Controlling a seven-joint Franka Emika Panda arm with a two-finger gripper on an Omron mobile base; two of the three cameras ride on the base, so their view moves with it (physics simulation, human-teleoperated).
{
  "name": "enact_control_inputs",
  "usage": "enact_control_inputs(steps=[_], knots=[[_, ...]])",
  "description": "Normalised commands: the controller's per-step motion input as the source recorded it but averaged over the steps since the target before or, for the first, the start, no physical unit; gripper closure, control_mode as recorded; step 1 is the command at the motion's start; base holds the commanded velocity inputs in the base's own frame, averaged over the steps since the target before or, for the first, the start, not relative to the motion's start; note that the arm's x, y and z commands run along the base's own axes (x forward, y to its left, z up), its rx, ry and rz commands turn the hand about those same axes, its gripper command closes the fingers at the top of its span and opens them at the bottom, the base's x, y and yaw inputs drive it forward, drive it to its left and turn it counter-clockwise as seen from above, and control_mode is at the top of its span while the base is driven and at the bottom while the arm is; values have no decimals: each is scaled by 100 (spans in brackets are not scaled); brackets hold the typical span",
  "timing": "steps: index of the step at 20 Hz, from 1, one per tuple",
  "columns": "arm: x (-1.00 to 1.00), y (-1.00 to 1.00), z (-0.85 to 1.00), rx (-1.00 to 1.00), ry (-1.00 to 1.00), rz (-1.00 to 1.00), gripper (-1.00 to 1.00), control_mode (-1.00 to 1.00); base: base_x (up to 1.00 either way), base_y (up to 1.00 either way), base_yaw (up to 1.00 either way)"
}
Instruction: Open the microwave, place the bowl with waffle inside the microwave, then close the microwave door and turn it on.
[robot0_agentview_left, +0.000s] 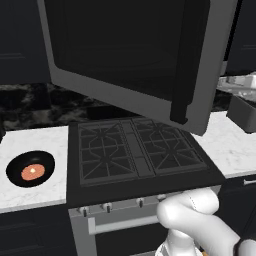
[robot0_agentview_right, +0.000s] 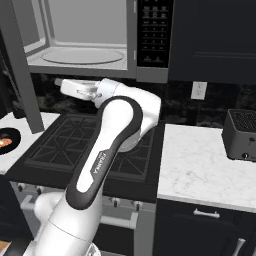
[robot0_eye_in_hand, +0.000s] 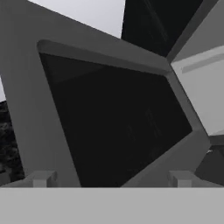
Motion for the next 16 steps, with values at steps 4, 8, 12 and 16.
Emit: enact_control_inputs(steps=[4,8,12,16], knots=[[9,93,-7,-2,1,5,-100,-100,0,0,0],[9,80,0,-3,0,3,-100,-100,0,0,0],[1,75,0,-1,0,4,-100,-100,0,0,0],[-18,71,0,0,0,7,-100,-100,0,0,0]])
